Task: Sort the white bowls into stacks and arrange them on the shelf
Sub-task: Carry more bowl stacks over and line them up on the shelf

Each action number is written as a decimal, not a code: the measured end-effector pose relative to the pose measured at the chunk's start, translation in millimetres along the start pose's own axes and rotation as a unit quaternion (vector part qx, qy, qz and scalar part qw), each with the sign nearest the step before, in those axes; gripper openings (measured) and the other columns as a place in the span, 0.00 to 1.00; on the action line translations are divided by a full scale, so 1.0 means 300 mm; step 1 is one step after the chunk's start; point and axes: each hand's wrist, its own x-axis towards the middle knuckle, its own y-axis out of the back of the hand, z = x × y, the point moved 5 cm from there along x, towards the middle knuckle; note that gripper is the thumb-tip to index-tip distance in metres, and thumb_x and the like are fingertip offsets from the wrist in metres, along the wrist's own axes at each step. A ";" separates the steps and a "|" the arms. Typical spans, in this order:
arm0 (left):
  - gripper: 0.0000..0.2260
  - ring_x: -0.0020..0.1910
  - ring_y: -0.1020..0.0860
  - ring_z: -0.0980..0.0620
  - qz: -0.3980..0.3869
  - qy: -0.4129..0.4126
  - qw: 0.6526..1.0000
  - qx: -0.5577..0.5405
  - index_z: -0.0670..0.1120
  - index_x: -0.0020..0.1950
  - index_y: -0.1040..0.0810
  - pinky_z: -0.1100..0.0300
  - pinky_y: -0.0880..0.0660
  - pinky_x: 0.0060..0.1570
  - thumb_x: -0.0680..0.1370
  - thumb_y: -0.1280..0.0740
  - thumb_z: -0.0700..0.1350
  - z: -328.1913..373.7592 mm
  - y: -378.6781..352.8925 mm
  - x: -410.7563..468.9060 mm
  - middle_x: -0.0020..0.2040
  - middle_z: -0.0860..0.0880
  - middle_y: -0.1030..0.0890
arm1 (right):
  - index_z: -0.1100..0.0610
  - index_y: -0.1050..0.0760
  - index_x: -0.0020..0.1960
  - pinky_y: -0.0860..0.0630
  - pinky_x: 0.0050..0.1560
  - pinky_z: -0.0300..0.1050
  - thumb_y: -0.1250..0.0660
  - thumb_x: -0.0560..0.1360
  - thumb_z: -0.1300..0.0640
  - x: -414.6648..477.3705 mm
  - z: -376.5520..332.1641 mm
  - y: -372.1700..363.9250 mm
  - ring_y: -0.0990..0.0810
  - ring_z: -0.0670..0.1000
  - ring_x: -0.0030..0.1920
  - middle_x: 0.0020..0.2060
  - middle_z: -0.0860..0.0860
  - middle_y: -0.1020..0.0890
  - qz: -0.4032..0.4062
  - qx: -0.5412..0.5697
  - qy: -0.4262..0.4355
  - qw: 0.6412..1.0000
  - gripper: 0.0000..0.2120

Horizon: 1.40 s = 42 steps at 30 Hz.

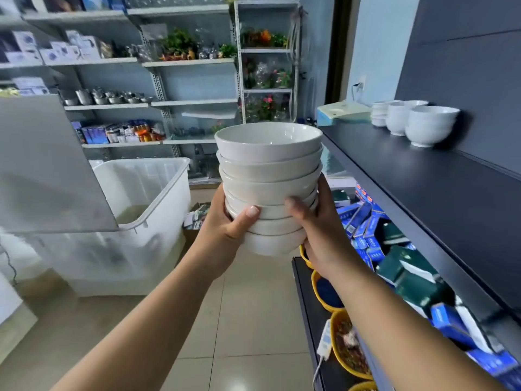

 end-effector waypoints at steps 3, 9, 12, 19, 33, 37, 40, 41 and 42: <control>0.39 0.60 0.24 0.45 0.003 -0.010 1.000 -0.006 0.44 0.64 0.31 0.48 0.25 0.55 0.61 0.25 0.63 -0.047 0.015 0.123 0.59 0.45 0.21 | 0.44 0.31 0.60 0.30 0.65 0.56 0.29 0.61 0.48 0.120 0.055 0.037 0.24 0.50 0.60 0.58 0.48 0.22 -0.003 -0.002 -0.003 1.000 0.28; 0.44 0.34 0.20 0.58 -0.044 -0.001 0.999 -0.020 0.37 0.65 0.35 0.68 0.25 0.30 0.61 0.25 0.63 -0.193 0.011 0.387 0.48 0.43 0.22 | 0.43 0.33 0.62 0.29 0.64 0.55 0.25 0.58 0.45 0.338 0.134 0.156 0.24 0.50 0.61 0.61 0.49 0.23 0.017 -0.033 0.007 0.999 0.34; 0.44 0.58 0.23 0.46 -0.070 -0.005 0.997 -0.028 0.39 0.67 0.35 0.48 0.24 0.55 0.62 0.26 0.64 -0.261 -0.009 0.549 0.60 0.41 0.23 | 0.45 0.32 0.61 0.26 0.56 0.45 0.25 0.58 0.46 0.438 0.162 0.238 0.23 0.47 0.59 0.58 0.46 0.21 0.051 -0.053 0.026 0.997 0.33; 0.47 0.65 0.30 0.37 -0.211 -0.005 0.974 -0.080 0.39 0.69 0.37 0.34 0.36 0.64 0.60 0.25 0.64 -0.463 -0.111 0.957 0.65 0.37 0.27 | 0.43 0.32 0.61 0.25 0.56 0.47 0.28 0.62 0.49 0.649 0.207 0.438 0.23 0.49 0.59 0.56 0.46 0.20 0.182 -0.114 0.054 0.975 0.29; 0.47 0.58 0.24 0.55 -0.429 -0.017 0.890 -0.153 0.38 0.67 0.34 0.64 0.28 0.55 0.59 0.28 0.68 -0.673 -0.586 1.320 0.60 0.47 0.22 | 0.47 0.38 0.65 0.25 0.49 0.33 0.19 0.47 0.45 0.706 0.198 0.831 0.21 0.39 0.54 0.55 0.41 0.21 0.409 -0.214 0.064 0.885 0.50; 0.47 0.63 0.26 0.47 -0.472 0.009 0.865 -0.172 0.39 0.68 0.35 0.51 0.30 0.63 0.60 0.27 0.67 -0.730 -0.725 1.354 0.63 0.43 0.24 | 0.41 0.36 0.61 0.25 0.50 0.33 0.25 0.54 0.52 0.687 0.185 0.944 0.22 0.39 0.55 0.56 0.41 0.22 0.449 -0.243 0.063 0.858 0.39; 0.47 0.65 0.27 0.45 -0.503 0.018 0.845 -0.182 0.42 0.69 0.36 0.44 0.34 0.67 0.59 0.27 0.67 -0.766 -0.805 1.385 0.65 0.43 0.25 | 0.39 0.37 0.61 0.26 0.50 0.32 0.25 0.55 0.53 0.677 0.174 1.003 0.23 0.38 0.55 0.56 0.39 0.23 0.473 -0.269 0.055 0.837 0.39; 0.47 0.65 0.28 0.46 -0.510 0.024 0.839 -0.187 0.43 0.69 0.36 0.44 0.34 0.67 0.59 0.27 0.68 -0.773 -0.825 1.393 0.65 0.44 0.25 | 0.39 0.39 0.62 0.26 0.51 0.33 0.24 0.56 0.54 0.677 0.167 1.013 0.23 0.38 0.56 0.56 0.38 0.24 0.479 -0.278 0.048 0.831 0.40; 0.47 0.66 0.28 0.46 -0.521 0.030 0.831 -0.193 0.44 0.69 0.36 0.44 0.35 0.68 0.59 0.27 0.68 -0.781 -0.849 1.397 0.66 0.44 0.26 | 0.40 0.41 0.64 0.26 0.53 0.33 0.24 0.58 0.56 0.676 0.158 1.024 0.24 0.37 0.56 0.57 0.38 0.25 0.486 -0.288 0.038 0.824 0.41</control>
